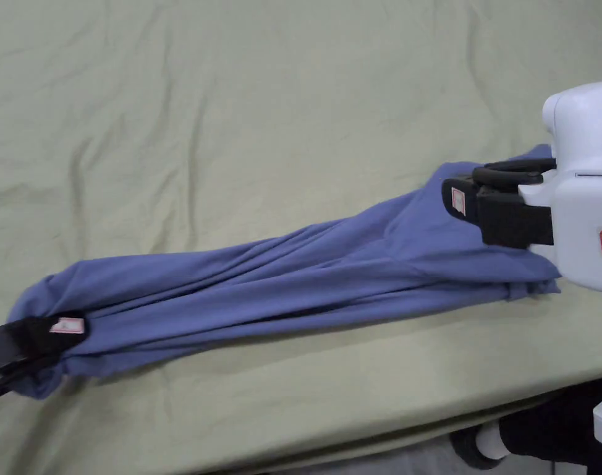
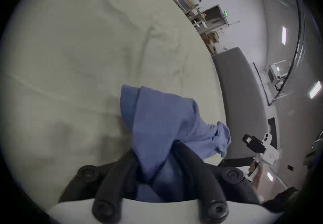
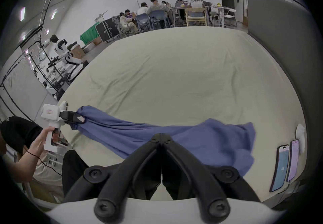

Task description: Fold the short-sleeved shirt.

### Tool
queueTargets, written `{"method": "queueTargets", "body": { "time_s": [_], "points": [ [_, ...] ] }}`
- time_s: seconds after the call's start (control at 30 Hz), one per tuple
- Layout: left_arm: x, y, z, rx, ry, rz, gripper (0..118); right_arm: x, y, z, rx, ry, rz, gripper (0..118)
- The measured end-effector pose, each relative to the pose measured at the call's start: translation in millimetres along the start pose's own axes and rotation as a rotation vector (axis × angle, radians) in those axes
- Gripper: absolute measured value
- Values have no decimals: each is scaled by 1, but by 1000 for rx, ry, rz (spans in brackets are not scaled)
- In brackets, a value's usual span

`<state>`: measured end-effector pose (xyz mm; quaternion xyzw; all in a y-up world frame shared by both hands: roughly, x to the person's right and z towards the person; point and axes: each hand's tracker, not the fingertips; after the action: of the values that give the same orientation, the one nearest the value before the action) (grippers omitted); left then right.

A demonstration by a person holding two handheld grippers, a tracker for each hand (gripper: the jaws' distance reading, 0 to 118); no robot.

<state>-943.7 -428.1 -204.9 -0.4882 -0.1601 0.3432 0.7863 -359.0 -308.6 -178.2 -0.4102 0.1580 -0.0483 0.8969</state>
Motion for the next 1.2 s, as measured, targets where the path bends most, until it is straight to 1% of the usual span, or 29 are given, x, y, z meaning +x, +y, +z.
{"method": "queueTargets", "body": {
  "time_s": [0.07, 0.1, 0.13, 0.17, 0.2, 0.23, 0.27, 0.3, 0.37, 0.4, 0.47, 0.5, 0.6, 0.63, 0.67, 0.7, 0.73, 0.77, 0.8, 0.83, 0.87, 0.93, 0.97, 1.03, 1.07, 1.1, 1.13, 1.17, 1.2],
  "points": [
    [6, 4, 21, 50, 98, -59, 9, 8, -1, 5, 16, -5, -14, 2],
    [15, 4, 27, 46, 187, -108, 9, 11, -2, 6, 22, -7, -21, 2],
    [36, 5, 30, 53, 274, -139, 9, 15, -3, 8, 26, -8, -27, 2],
    [54, 5, 31, 35, 361, -209, 9, 19, -4, 11, 29, -12, -33, 2],
    [72, 5, 29, 32, 432, -249, 9, 23, -5, 14, 34, -21, -37, 2],
    [92, 6, 23, -2, 506, -266, 9, 26, -7, 17, 40, -30, -38, 2],
    [121, 0, 16, -7, 532, -327, 9, 29, -7, 20, 44, -38, -44, 2],
    [148, -6, 5, 5, 570, -431, 9, 34, -9, 24, 51, -46, -51, 2],
    [191, -14, -25, -57, 590, -574, 9, 42, -11, 31, 66, -59, -65, 2],
    [212, -20, -40, -99, 554, -612, 9, 48, -12, 35, 72, -63, -79, 2],
    [237, -29, -75, -162, 435, -648, 9, 57, -15, 42, 83, -67, -93, 2],
    [247, -35, -98, -211, 392, -640, 9, 61, -16, 45, 87, -73, -96, 2],
    [257, -53, -153, -325, 345, -664, 9, 73, -23, 55, 95, -92, -115, 2],
    [255, -56, -170, -373, 324, -619, 10, 77, -25, 58, 96, -96, -125, 2],
    [249, -56, -179, -413, 297, -566, 19, 80, -27, 59, 94, -101, -133, 2],
    [240, -56, -185, -435, 271, -482, 45, 84, -30, 61, 91, -108, -142, 2],
    [231, -55, -187, -443, 218, -422, 77, 87, -33, 62, 90, -114, -150, 2],
    [225, -52, -183, -454, 146, -351, 79, 90, -35, 63, 89, -114, -157, 2],
    [223, -49, -170, -435, 108, -279, 79, 92, -36, 64, 88, -111, -166, 2],
    [223, -45, -151, -390, 97, -252, 79, 94, -38, 64, 85, -110, -171, 2],
    [227, -42, -132, -347, 99, -266, 80, 96, -39, 64, 85, -110, -175, 2],
    [233, -31, -84, -194, 152, -315, 86, 98, -40, 64, 83, -110, -183, 2],
    [235, -28, -67, -147, 198, -337, 86, 98, -40, 64, 84, -112, -186, 2],
    [234, -27, -50, -26, 337, -390, 81, 99, -40, 64, 87, -108, -190, 2],
    [235, -31, -53, 13, 377, -442, 81, 99, -40, 63, 88, -106, -190, 2],
    [232, -32, -66, -30, 372, -502, 51, 98, -40, 63, 86, -104, -186, 2],
    [228, -33, -85, -93, 382, -464, 0, 98, -40, 62, 81, -106, -183, 2],
    [226, -35, -99, -113, 373, -409, 0, 98, -40, 62, 78, -109, -179, 2],
    [232, -43, -126, -212, 319, -415, 0, 97, -41, 63, 75, -113, -175, 2]
  ]
}}
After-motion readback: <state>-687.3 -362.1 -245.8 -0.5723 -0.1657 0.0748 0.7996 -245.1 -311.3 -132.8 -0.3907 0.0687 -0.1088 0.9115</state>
